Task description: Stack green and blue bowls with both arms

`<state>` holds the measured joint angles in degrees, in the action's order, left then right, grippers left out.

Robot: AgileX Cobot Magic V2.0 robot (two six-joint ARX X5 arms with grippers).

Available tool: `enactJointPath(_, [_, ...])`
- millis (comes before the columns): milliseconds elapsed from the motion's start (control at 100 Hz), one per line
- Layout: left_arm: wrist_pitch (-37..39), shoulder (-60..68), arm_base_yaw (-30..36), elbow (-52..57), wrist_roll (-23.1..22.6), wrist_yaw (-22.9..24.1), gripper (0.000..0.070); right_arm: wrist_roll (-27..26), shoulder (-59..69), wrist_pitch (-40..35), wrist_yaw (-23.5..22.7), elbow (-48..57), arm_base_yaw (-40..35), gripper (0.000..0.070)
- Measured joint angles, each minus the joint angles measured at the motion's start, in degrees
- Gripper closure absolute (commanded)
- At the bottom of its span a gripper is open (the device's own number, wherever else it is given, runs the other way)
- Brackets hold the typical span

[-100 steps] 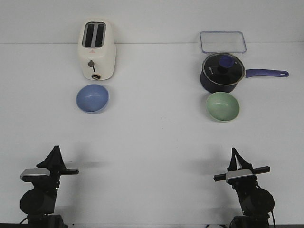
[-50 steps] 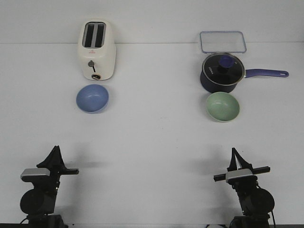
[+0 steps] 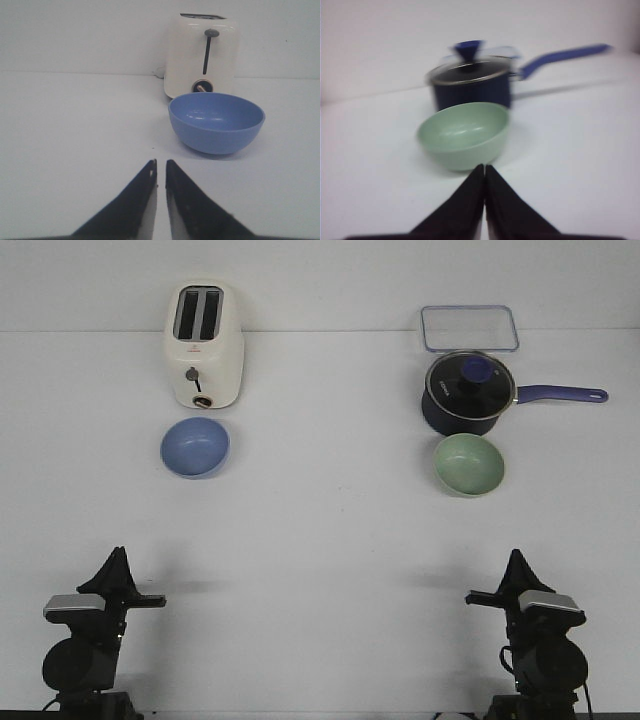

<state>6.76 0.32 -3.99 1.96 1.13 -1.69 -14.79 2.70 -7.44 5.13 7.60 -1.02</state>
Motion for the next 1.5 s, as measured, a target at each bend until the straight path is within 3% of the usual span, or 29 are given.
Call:
enactJointPath(260, [0.0,0.0,0.0,0.0,0.0,0.0,0.0685,-3.5,22.5,-11.5,0.9,19.5,1.0,0.0690])
enactJointPath(300, [0.0,0.0,0.0,0.0,0.0,0.0,0.0685,-3.6,27.1,-13.0,0.8,22.5,1.3,0.0645])
enactJointPath(480, [0.0,0.0,0.0,0.0,0.0,0.0,0.0685,-2.2,46.9,-15.5,-1.0,35.0,2.8,0.0308])
enactJointPath(650, [0.0,0.0,0.0,0.0,0.0,0.0,0.0685,-0.2,61.8,-15.8,-1.1,43.9,3.7,0.0276])
enactJointPath(1150, [0.0,0.0,0.0,0.0,0.0,0.0,0.0685,2.6,92.7,-14.5,-4.0,59.7,7.1,0.0289])
enactJointPath(1210, [0.0,0.0,0.0,0.0,0.0,0.0,0.0685,2.6,94.6,-14.6,-5.0,60.1,7.2,0.0336])
enactJointPath(1250, [0.0,0.0,0.0,0.0,0.0,0.0,0.0685,2.6,95.4,-14.6,-5.8,60.2,7.4,0.0406])
enactJointPath(1340, [0.0,0.0,0.0,0.0,0.0,0.0,0.0685,2.6,96.4,-14.7,-6.6,60.2,7.5,0.0691])
enactJointPath(1500, [0.0,0.0,0.0,0.0,0.0,0.0,0.0685,2.7,96.1,-15.0,-7.7,60.3,7.8,0.0700])
